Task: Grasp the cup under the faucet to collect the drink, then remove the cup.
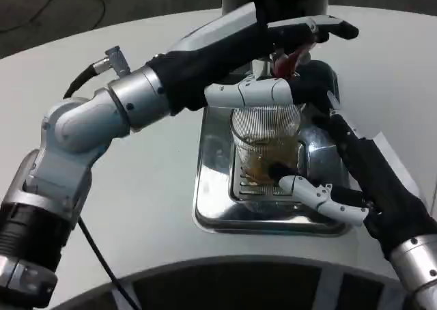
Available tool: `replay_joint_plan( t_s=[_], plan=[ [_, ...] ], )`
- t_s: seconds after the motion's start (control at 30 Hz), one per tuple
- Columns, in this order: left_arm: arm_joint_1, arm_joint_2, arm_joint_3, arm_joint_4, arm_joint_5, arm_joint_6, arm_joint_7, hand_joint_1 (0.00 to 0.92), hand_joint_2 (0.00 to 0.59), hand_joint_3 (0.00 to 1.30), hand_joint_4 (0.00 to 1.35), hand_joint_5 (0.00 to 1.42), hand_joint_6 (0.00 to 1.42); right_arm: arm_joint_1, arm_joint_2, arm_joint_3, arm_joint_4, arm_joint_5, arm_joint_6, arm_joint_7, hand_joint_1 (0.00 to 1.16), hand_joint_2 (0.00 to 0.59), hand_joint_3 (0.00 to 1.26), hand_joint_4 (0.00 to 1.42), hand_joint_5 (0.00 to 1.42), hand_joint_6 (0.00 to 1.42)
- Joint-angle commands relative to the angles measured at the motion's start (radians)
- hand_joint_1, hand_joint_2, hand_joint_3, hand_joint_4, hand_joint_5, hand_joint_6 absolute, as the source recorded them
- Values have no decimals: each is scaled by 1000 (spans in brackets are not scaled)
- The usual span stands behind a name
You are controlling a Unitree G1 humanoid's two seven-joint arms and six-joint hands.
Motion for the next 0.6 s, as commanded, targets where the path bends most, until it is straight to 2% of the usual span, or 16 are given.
replay_joint_plan(
  t_s=[0.03, 0.6],
  plan=[
    [17, 20, -13, 1, 30, 12, -30, 0, 58, 188, 69, 109, 77, -32, 14, 16, 34, -7, -26, -25, 680, 236, 16, 12, 61, 16],
    [-6, 17, -25, 32, 37, -7, -46, 0, 53, 188, 69, 109, 77, -110, 34, 40, 140, -6, -35, -58, 680, 236, 17, 2, 61, 6]
  ],
)
